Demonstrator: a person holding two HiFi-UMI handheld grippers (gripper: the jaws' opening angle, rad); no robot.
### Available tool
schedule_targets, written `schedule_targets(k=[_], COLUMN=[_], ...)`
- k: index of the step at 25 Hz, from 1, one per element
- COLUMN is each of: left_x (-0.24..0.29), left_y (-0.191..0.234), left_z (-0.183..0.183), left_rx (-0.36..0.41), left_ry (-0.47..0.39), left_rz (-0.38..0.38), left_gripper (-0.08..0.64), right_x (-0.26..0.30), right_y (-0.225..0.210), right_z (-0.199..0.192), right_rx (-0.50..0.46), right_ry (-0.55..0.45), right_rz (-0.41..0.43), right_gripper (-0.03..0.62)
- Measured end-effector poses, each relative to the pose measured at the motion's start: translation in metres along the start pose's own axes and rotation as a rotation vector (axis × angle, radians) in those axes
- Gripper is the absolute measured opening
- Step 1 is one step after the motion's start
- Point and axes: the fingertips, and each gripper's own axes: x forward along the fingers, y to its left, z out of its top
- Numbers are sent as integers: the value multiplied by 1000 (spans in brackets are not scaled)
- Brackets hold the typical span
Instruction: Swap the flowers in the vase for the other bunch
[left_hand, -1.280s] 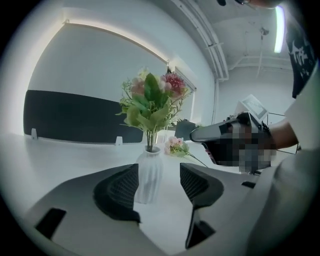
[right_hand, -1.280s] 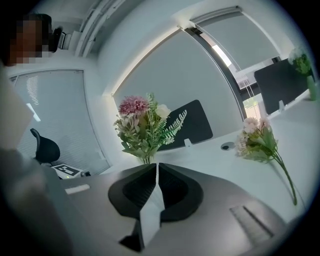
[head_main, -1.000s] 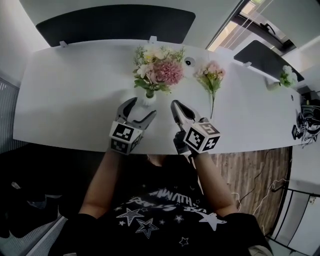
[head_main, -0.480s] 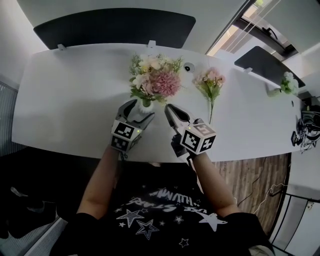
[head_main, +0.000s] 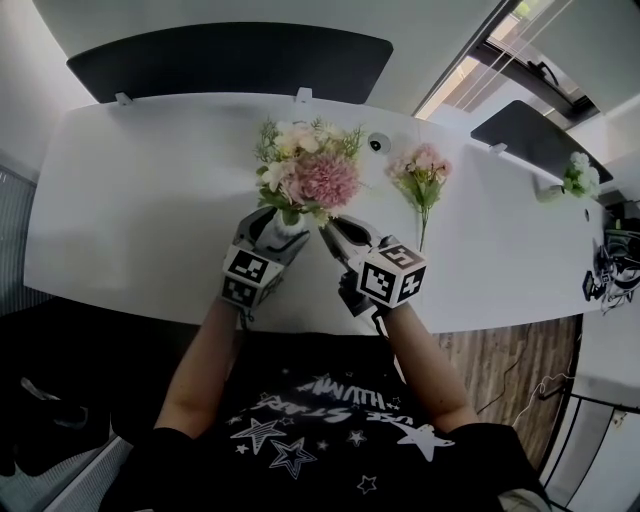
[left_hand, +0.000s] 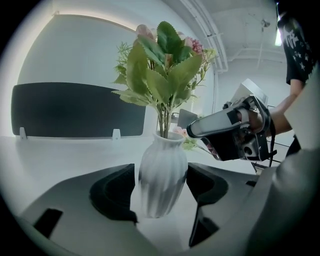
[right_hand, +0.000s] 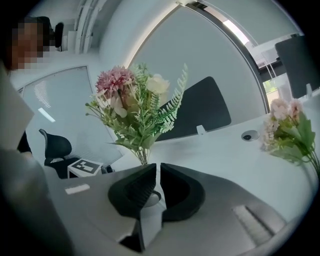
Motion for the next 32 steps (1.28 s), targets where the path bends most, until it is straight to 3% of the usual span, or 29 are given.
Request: schedule_targets(k=[4,5,7,15,21,26,32], left_x=[0,0,1,1,0,0,-2], left_y=[-2,-2,-3,-3,-3,-2,-1], left_z=[-1,-1,1,2,0,1,-1], left_rx=[-20,-21,-16,-10,-8,-2,-10], left_ry=[-12,-16,-23,-37,-37,-35,-37], left_rz=[-5,-4,-7,-20,-19,-15,-19], left_gripper=[304,304,304,302,302,302,302], right_x=[9,12,17,41,51,54,55], right_y=[10,12,16,27,28,35,40], right_z=[1,2,4,8,14,14,22], right_rx=[1,-2,-21,-93,-133,-177,-188], right_ry=[11,11,22,49,26,14,-20], right_rz=[83,103,140,208,213,233,218], right_gripper=[33,59,174,175,173,103,91])
